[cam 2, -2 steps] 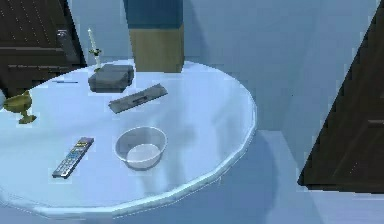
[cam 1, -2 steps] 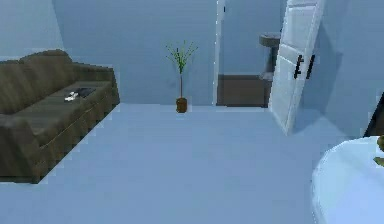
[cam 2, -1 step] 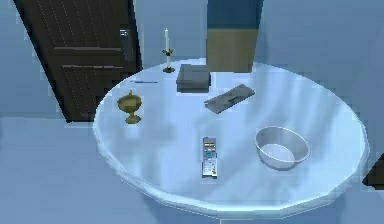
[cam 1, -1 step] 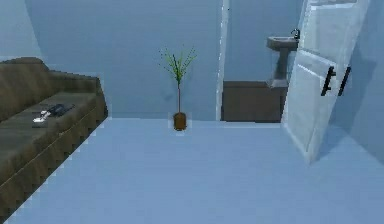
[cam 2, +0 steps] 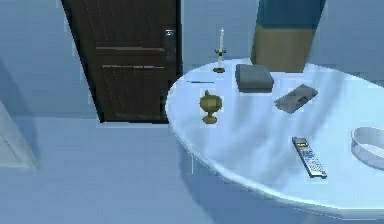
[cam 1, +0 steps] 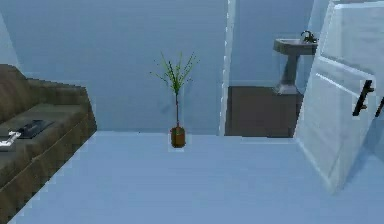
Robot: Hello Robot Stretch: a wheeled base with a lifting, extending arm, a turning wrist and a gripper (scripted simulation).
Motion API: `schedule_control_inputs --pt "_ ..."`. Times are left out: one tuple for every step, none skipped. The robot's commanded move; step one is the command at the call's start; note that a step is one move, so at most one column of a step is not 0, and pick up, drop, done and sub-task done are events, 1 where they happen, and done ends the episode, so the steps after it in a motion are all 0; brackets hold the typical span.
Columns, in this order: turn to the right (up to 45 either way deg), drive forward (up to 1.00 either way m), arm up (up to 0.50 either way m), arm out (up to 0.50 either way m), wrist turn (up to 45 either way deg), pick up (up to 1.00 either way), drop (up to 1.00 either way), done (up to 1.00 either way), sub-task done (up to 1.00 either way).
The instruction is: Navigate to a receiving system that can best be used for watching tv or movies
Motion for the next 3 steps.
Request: schedule_control_inputs --pt "24.0 0.00 0.00 0.00 0.0 0.00 0.00 0.00 0.00" --pt "0.0 1.00 0.00 0.00 0.0 0.00 0.00 0.00 0.00" --pt "0.0 1.00 0.00 0.00 0.0 0.00 0.00 0.00 0.00"
